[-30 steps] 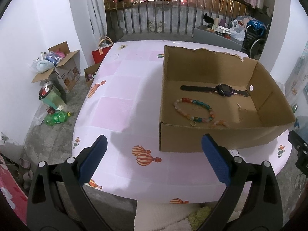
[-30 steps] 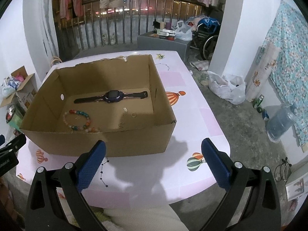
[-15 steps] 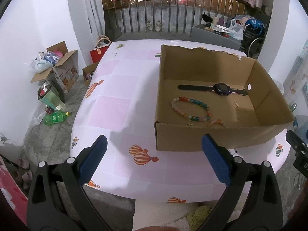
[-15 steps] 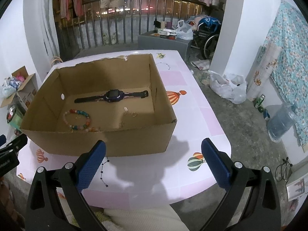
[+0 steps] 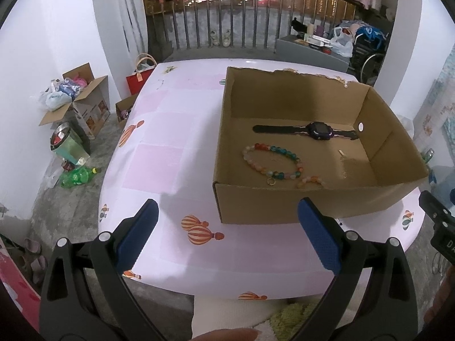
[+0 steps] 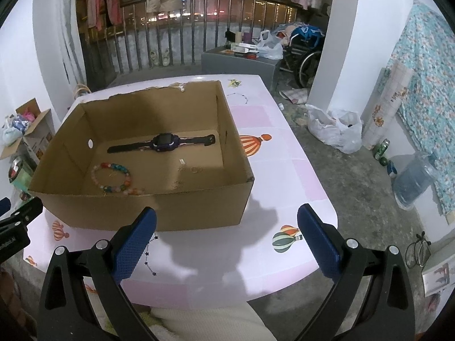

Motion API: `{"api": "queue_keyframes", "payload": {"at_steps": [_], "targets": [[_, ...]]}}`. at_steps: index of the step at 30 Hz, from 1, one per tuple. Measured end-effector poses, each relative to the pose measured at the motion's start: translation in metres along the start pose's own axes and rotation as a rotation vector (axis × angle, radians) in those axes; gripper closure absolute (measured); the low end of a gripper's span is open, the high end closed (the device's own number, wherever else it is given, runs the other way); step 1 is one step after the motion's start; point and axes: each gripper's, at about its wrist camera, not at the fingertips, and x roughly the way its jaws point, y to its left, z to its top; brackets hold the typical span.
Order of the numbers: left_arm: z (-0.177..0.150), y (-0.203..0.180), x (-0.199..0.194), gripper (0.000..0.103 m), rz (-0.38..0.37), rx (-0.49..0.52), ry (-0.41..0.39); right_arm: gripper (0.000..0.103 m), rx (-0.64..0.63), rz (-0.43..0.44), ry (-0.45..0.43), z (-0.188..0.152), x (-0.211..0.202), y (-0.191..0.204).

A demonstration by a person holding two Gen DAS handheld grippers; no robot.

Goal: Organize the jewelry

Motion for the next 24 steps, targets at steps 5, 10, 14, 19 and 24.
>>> {"api": "queue_keyframes", "payload": {"at_steps": [5, 10, 14, 19, 24], "targets": [[0.0016, -0.0030, -0.0020, 0.008, -0.006, 0.006, -0.009, 0.006, 0.000, -0.003, -0.002, 0.0002, -0.0004, -0.0011], [0.0025, -0.0048, -0.0027, 0.008, -0.009, 0.011, -0.011, 0.006, -0.001, -0.002, -0.002, 0.0005, -0.0003, -0.0016], [0.0027, -0.0048, -0.0028, 0.008, -0.009, 0.010, -0.010, 0.006, 0.000, -0.002, -0.001, -0.0001, -0.0003, -0.0007], [0.0027, -0.0046, -0.0029, 0.008, -0.009, 0.011, -0.011, 0.006, 0.000, -0.002, 0.000, 0.0001, -0.0006, -0.0007], [0.0030, -0.0045, -0.0022, 0.008, -0.011, 0.008, -0.005, 0.006, 0.001, -0.002, 0.002, -0.0016, 0.0003, -0.0009]]}}
